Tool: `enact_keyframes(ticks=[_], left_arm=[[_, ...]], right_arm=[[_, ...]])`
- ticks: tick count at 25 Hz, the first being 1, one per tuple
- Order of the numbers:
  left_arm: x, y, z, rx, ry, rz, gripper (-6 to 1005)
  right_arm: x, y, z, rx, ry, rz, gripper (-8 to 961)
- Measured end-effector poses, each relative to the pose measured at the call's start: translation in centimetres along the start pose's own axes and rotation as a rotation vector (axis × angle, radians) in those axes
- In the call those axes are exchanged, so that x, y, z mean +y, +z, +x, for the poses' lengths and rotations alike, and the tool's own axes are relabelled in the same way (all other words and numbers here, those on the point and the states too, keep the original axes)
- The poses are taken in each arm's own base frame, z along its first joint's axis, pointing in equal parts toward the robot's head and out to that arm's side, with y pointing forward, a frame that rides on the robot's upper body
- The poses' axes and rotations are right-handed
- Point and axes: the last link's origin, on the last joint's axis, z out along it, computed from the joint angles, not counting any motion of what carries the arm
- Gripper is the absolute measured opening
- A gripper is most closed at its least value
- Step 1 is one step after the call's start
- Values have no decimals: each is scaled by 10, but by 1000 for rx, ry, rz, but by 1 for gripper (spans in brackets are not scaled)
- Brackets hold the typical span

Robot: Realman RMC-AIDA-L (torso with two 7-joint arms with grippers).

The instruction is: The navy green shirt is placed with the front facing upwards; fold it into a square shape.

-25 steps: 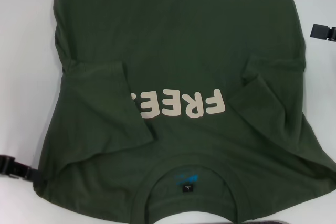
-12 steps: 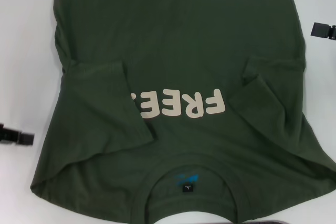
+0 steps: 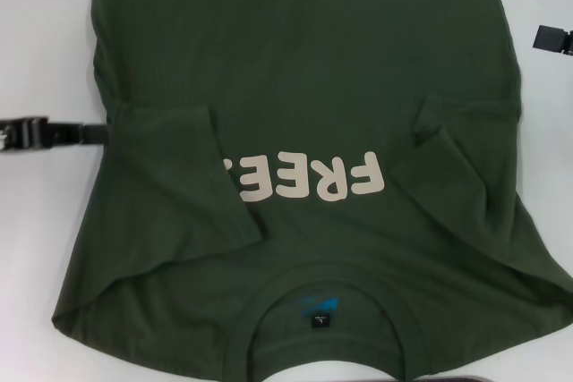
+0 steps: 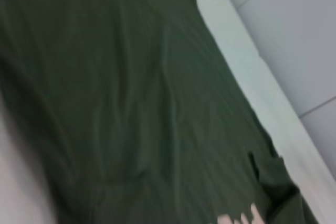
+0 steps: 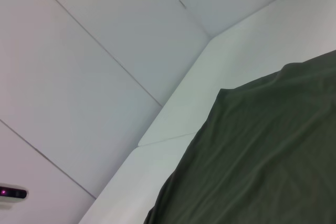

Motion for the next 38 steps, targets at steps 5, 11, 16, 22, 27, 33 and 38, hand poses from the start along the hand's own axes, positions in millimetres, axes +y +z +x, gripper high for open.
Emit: enact_keyframes(ticks=[5,11,16,22,27,33,38], left_arm=[[4,12,12,77,19,-13,211],[4,17,20,112,20,-14,228],[4,18,20,95,17,-10,377],[5,19,20,90,19,-9,711],[5,18,13,18,21,2,798],[2,-2,-3,-48,-8,-1,886],[-4,-26,-24,-74,-57,-6,886]], right_arm=[[-2,2,-3,-6,-5,12,598],[-3,2,-5,-13,-6,21,597],[-4,1,-7,-19,-5,31,596],[-4,2,-8,-19,-8,31,597],[-4,4,-9,-13,-10,28,596],[-4,5,-8,-12,-7,25,597],[-4,6,-8,-12,-5,23,597]])
